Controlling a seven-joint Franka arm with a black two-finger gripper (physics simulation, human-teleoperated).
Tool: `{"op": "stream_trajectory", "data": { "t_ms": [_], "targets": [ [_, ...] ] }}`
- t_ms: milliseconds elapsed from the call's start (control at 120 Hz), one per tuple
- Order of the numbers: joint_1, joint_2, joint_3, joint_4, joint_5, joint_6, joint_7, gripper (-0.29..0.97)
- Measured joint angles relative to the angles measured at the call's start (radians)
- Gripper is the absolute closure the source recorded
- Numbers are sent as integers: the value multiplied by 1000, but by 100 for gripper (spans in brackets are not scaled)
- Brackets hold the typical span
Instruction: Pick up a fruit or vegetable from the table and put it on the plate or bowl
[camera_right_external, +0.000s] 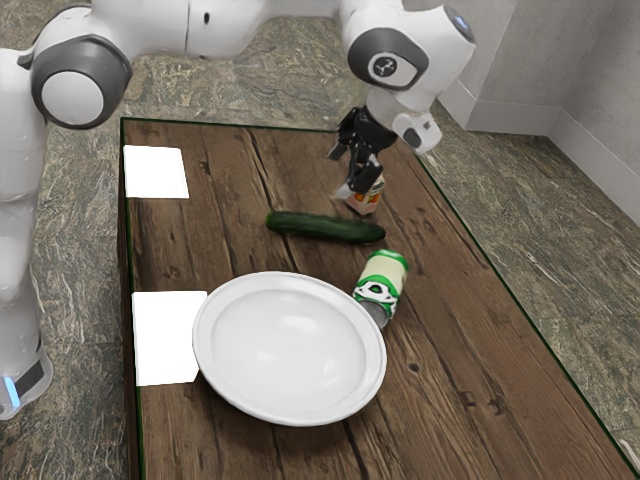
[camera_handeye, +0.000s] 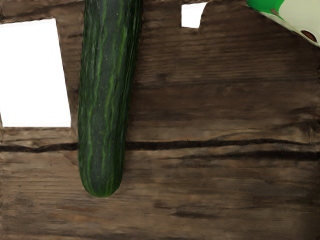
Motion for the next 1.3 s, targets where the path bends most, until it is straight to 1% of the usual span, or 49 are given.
{"op": "stream_trajectory", "data": {
  "t_ms": [75,158,200,225,250,283,333,375,417,458,508,617,717,817,1033,1300],
  "targets": [
    [0,0,0,-1,6,82,-1,0],
    [4,-1,-11,-3,8,143,-5,0],
    [20,-3,-19,-5,8,166,-6,0],
    [48,-5,-45,-7,8,177,-7,0],
    [102,-8,-96,-18,6,186,-8,0],
    [202,-23,-187,-45,-5,196,-8,0],
    [388,-41,-341,-92,-33,208,-7,0],
    [563,-48,-495,-122,-46,216,-5,0],
    [703,-49,-620,-147,-50,223,-2,0],
    [799,-44,-712,-161,-37,230,4,0],
    [854,-22,-763,-175,-22,243,14,0],
    [920,16,-790,-243,-4,301,46,0],
    [930,5,-794,-352,3,375,72,0],
    [943,-5,-794,-422,6,454,95,0],
    [957,0,-795,-438,31,570,133,0],
    [965,54,-791,-463,37,639,164,0]
  ]
}}
